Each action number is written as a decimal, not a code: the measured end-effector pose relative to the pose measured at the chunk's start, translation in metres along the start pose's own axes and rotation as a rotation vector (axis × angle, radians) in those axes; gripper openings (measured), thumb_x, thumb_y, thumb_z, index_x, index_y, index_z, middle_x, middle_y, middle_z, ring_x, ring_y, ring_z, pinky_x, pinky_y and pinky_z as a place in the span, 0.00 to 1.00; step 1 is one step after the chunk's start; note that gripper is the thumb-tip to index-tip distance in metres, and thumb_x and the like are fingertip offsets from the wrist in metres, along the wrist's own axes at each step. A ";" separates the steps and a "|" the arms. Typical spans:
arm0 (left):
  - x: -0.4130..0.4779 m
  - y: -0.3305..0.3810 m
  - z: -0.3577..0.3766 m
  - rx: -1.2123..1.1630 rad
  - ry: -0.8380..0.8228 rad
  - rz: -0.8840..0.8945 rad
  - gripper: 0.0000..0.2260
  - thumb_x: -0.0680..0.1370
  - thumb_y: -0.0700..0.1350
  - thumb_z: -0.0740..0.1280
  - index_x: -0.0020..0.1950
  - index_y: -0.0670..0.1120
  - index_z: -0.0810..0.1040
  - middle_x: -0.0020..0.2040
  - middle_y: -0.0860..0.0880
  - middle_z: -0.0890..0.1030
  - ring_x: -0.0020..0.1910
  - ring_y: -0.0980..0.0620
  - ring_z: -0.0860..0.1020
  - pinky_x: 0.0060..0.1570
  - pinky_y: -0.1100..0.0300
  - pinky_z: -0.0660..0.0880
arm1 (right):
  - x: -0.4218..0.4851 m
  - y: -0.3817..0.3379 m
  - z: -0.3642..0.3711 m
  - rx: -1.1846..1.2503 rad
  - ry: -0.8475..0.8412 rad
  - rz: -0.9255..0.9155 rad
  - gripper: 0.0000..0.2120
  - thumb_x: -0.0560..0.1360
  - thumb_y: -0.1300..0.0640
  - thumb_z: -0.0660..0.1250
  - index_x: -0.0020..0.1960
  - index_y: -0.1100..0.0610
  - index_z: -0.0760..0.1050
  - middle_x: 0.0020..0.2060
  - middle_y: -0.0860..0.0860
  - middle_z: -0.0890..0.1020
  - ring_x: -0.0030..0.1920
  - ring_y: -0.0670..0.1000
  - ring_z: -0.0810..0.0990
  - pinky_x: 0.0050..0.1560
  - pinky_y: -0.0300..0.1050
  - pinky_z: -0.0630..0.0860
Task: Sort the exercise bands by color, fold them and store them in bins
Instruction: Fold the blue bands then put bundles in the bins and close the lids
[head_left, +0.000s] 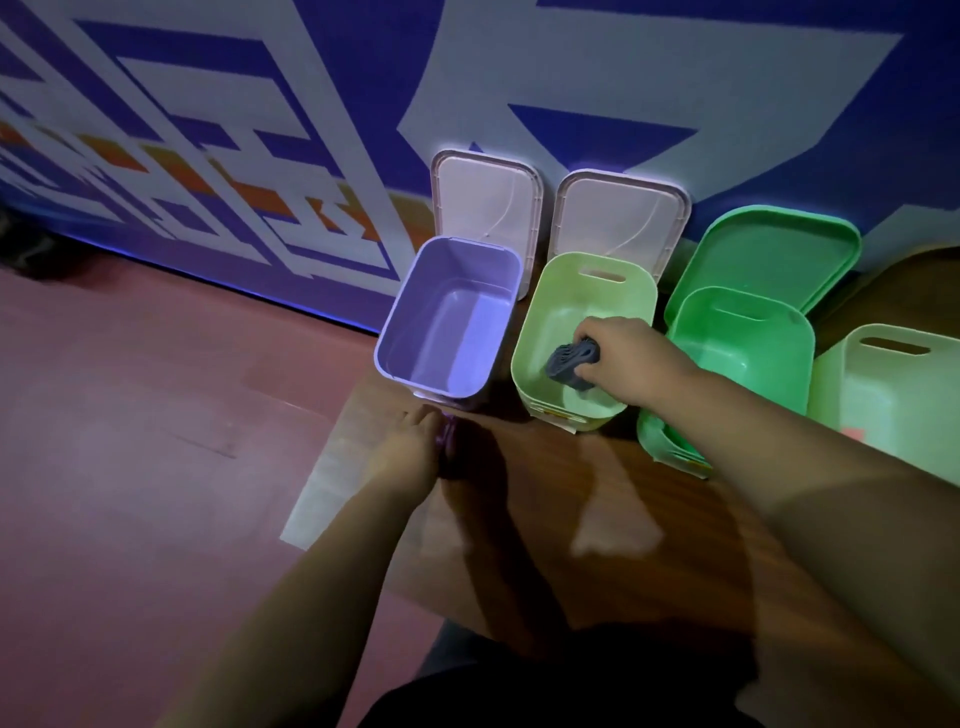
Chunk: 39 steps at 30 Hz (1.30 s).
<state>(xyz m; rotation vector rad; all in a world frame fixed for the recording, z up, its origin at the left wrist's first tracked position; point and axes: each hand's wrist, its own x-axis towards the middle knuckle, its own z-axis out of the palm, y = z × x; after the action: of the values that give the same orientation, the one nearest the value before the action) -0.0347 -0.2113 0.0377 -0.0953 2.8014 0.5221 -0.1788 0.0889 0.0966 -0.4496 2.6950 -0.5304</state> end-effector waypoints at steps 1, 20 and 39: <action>0.004 -0.007 0.002 0.026 -0.002 0.027 0.13 0.82 0.41 0.66 0.67 0.44 0.79 0.69 0.43 0.77 0.64 0.38 0.77 0.54 0.48 0.76 | 0.009 -0.003 0.005 -0.043 -0.074 0.012 0.14 0.75 0.54 0.74 0.60 0.51 0.79 0.52 0.55 0.83 0.50 0.57 0.78 0.45 0.49 0.73; 0.035 -0.049 0.002 0.247 -0.246 0.258 0.32 0.77 0.48 0.70 0.80 0.45 0.66 0.76 0.43 0.70 0.74 0.38 0.69 0.66 0.47 0.73 | 0.061 -0.032 0.055 -0.216 -0.230 0.301 0.24 0.75 0.53 0.74 0.67 0.59 0.73 0.61 0.60 0.79 0.60 0.65 0.78 0.58 0.56 0.78; 0.019 -0.034 -0.070 0.025 -0.352 0.172 0.13 0.72 0.55 0.79 0.48 0.51 0.79 0.47 0.52 0.81 0.53 0.49 0.79 0.48 0.66 0.73 | -0.006 -0.114 0.031 0.213 0.169 -0.110 0.03 0.80 0.53 0.70 0.52 0.50 0.83 0.46 0.43 0.81 0.44 0.43 0.79 0.48 0.43 0.76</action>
<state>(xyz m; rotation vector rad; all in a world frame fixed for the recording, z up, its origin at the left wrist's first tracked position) -0.0674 -0.2686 0.0832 0.2235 2.4809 0.4890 -0.1345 -0.0186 0.1185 -0.5161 2.7419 -0.9149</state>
